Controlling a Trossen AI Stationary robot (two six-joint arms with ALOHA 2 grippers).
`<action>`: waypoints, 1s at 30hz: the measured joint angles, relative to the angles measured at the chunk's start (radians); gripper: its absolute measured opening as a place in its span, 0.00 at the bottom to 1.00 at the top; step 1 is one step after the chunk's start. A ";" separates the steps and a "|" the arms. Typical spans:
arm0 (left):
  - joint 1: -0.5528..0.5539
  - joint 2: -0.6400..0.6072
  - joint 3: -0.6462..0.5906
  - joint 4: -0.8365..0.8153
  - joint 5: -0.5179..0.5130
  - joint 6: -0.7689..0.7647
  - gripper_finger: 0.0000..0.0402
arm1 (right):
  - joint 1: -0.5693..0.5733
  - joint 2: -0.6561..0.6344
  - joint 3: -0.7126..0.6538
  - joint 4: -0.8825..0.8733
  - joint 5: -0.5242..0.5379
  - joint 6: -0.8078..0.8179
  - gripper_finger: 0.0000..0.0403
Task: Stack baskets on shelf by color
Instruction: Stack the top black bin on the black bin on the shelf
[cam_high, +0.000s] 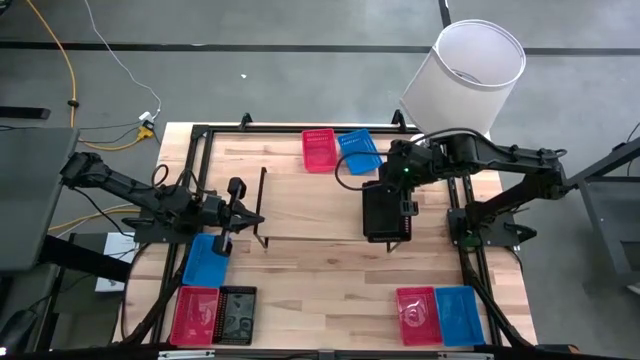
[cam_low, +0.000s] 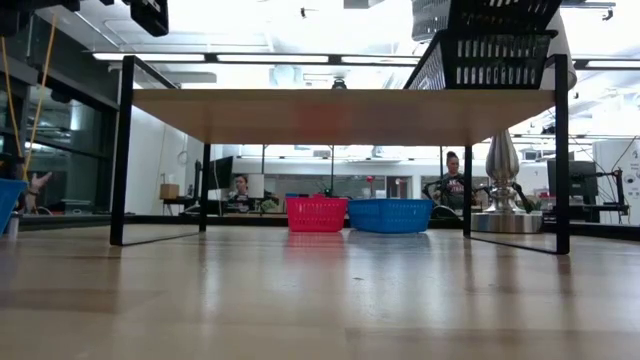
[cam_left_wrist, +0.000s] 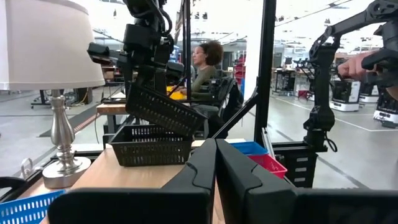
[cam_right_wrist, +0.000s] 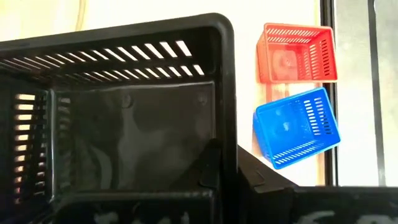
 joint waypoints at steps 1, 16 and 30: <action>0.000 0.000 0.000 0.000 -0.001 0.000 0.00 | 0.000 0.000 0.000 0.000 0.000 -0.003 0.00; 0.000 0.000 0.000 -0.004 -0.003 0.000 0.00 | 0.000 0.079 -0.001 -0.015 0.005 -0.038 0.00; 0.000 0.000 0.000 -0.004 -0.003 0.000 0.00 | 0.001 0.079 -0.001 -0.018 -0.004 0.046 0.04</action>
